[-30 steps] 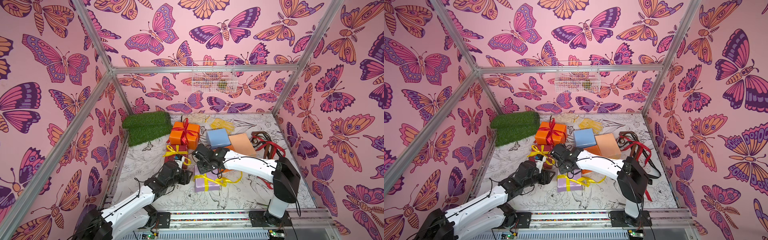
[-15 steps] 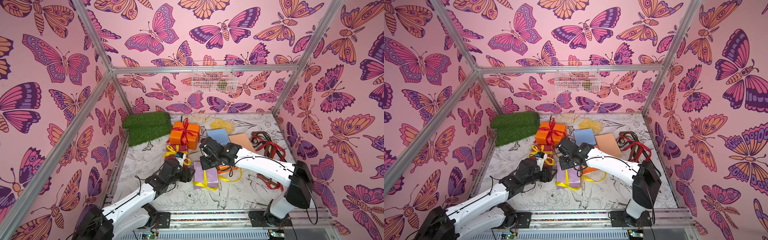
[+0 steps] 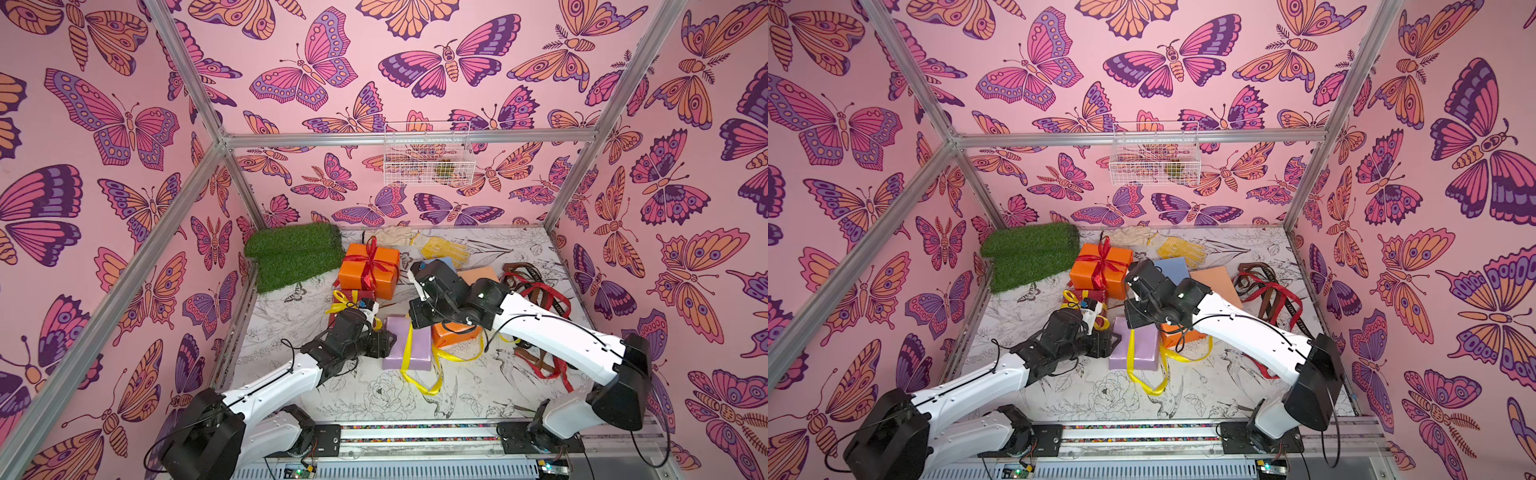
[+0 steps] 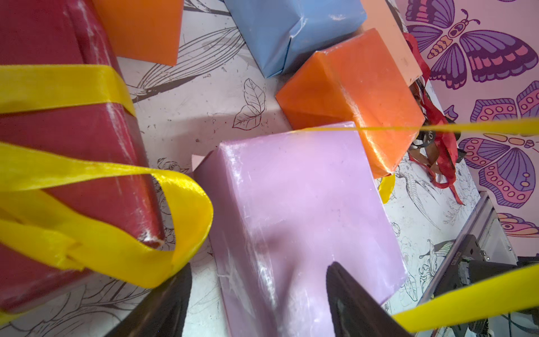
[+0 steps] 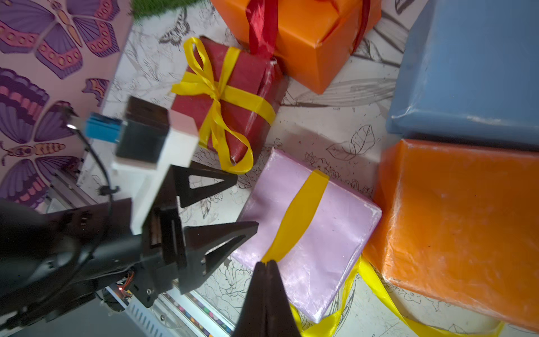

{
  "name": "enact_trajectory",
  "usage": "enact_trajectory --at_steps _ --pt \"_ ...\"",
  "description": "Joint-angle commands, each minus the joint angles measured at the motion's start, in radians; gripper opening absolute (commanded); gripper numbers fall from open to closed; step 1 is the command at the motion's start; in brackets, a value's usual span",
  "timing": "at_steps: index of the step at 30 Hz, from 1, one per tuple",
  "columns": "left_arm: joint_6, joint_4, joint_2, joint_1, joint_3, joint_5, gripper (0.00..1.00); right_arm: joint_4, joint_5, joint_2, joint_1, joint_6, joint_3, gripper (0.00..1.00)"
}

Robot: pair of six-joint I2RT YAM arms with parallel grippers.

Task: Untie the ribbon bows on the gift boxes
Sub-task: Pull the ribbon from the gift box.

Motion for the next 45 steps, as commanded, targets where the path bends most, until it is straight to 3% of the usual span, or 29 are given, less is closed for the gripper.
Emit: enact_trajectory --at_steps 1,16,26,31,39,45 --pt "0.005 0.017 0.004 -0.007 0.003 0.005 0.75 -0.029 0.005 -0.051 -0.022 -0.052 0.096 0.0" --pt "0.009 0.059 0.067 -0.008 -0.005 0.005 0.76 -0.217 0.05 -0.048 -0.07 -0.2 0.553 0.0" --pt "0.007 0.092 0.12 -0.008 0.0 0.013 0.75 -0.264 -0.023 0.076 -0.07 -0.247 0.89 0.0" --pt "0.01 0.093 0.127 -0.01 -0.003 0.016 0.75 -0.307 0.033 0.141 -0.072 -0.299 1.076 0.0" --pt "0.01 0.093 0.134 -0.01 -0.002 0.022 0.75 -0.215 0.255 0.086 -0.099 -0.429 1.126 0.0" --pt "0.011 0.093 0.134 -0.009 -0.005 0.022 0.75 -0.113 0.613 0.01 -0.102 -0.674 1.053 0.0"
